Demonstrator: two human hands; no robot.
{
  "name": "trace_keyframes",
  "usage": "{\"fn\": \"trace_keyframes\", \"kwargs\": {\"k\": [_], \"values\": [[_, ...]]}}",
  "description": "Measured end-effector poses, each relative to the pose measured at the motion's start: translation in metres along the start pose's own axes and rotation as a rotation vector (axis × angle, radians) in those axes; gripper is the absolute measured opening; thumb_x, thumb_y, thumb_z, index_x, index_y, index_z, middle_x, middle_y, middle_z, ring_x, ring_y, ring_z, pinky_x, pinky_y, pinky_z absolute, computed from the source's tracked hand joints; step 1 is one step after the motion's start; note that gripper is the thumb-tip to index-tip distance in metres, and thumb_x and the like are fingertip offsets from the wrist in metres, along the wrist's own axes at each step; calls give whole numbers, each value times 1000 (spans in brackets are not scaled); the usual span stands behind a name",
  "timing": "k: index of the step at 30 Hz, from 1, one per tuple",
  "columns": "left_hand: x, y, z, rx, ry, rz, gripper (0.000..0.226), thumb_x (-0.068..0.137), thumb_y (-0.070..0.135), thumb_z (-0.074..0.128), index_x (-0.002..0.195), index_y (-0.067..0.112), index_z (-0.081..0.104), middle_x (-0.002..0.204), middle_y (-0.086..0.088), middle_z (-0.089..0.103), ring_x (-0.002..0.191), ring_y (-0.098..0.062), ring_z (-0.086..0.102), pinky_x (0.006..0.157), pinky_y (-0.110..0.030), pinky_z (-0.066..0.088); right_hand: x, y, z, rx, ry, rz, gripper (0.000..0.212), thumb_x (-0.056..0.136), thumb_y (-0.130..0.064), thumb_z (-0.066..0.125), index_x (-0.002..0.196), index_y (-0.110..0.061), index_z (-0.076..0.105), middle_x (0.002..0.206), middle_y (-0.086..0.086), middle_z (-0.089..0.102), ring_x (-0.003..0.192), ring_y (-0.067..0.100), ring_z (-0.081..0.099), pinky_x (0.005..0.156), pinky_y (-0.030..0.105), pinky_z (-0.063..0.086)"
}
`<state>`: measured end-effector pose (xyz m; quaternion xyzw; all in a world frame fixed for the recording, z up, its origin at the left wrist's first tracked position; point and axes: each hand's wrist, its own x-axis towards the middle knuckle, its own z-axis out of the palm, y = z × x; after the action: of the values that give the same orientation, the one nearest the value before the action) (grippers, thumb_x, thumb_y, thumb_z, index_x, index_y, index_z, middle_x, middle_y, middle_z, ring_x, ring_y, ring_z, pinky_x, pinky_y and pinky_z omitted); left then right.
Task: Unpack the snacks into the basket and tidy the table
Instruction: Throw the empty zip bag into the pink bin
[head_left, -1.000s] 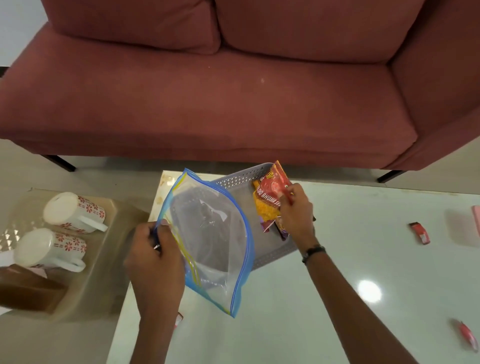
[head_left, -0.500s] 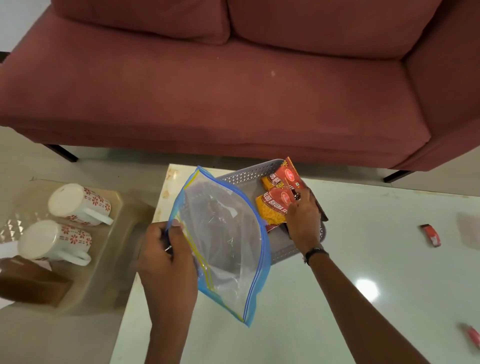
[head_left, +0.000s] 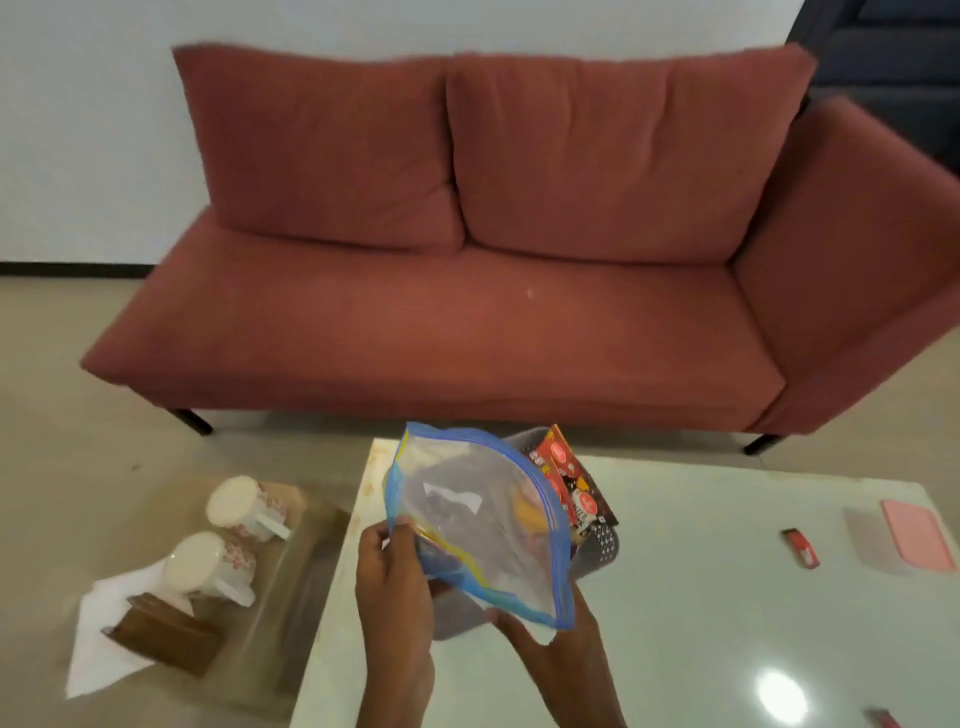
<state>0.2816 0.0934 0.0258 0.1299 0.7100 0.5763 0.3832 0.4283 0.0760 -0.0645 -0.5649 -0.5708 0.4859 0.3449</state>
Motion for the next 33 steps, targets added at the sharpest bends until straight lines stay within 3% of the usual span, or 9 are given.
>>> {"fn": "trace_keyframes", "kwargs": {"k": [2,6,10,13,16,21,25,29,33], "values": [[-17,25,-5,-76,-46,-2,15,97,19,45,88,9,52,75,-9,57,67,-22,60,51,-28,54,-1,-32,-9,131,8,9,31,73,-42,71,102,-47,62,105,-19,70,100,-5,64,87,18,52],[-46,75,-14,-218,-137,82,19,97,25,46,82,14,51,53,8,61,43,-5,58,47,-23,49,3,-102,-39,125,220,-190,18,77,-18,66,90,-29,69,86,-11,71,78,-12,61,68,3,44],[-63,108,-26,-256,-101,306,27,84,49,50,93,23,53,87,7,59,73,0,60,67,-20,49,6,-153,-79,108,218,-267,18,84,-14,70,70,-26,71,61,-19,64,58,-3,53,54,13,38],[-61,112,-33,-89,0,362,50,83,39,63,124,23,42,127,5,43,115,-8,44,91,-25,37,5,-189,-109,203,132,-332,13,88,-24,62,89,-23,75,84,-14,75,76,-3,63,70,11,47],[-61,115,-29,-65,-147,317,54,85,25,66,131,15,39,127,-1,47,115,-13,47,99,-29,38,1,-210,-132,301,39,-392,20,93,-13,56,98,-21,73,96,-13,74,91,-2,65,79,11,49],[-78,128,-13,-49,-360,378,25,84,16,68,85,-6,56,71,-9,54,63,-16,47,59,-19,44,-12,-225,-167,334,-37,-392,21,95,-21,54,109,-19,69,103,-8,71,94,3,63,78,15,49],[-110,147,9,-109,-404,407,33,85,13,66,63,24,43,64,-9,44,56,-17,42,53,-32,40,-27,-220,-194,304,-12,-266,44,82,-26,73,123,-25,59,109,-1,71,94,11,69,79,24,56],[-141,157,32,15,-548,334,16,81,22,70,84,19,54,70,-2,62,55,-12,59,49,-30,53,-40,-215,-231,316,41,-285,42,85,-3,65,125,-14,57,96,-4,75,75,7,67,61,17,53],[-173,154,55,20,-652,306,15,86,3,59,93,15,55,85,-10,66,63,-20,56,41,-24,46,-60,-203,-286,272,20,-326,36,87,11,54,117,-8,62,82,-11,74,55,1,56,48,12,44]]}}
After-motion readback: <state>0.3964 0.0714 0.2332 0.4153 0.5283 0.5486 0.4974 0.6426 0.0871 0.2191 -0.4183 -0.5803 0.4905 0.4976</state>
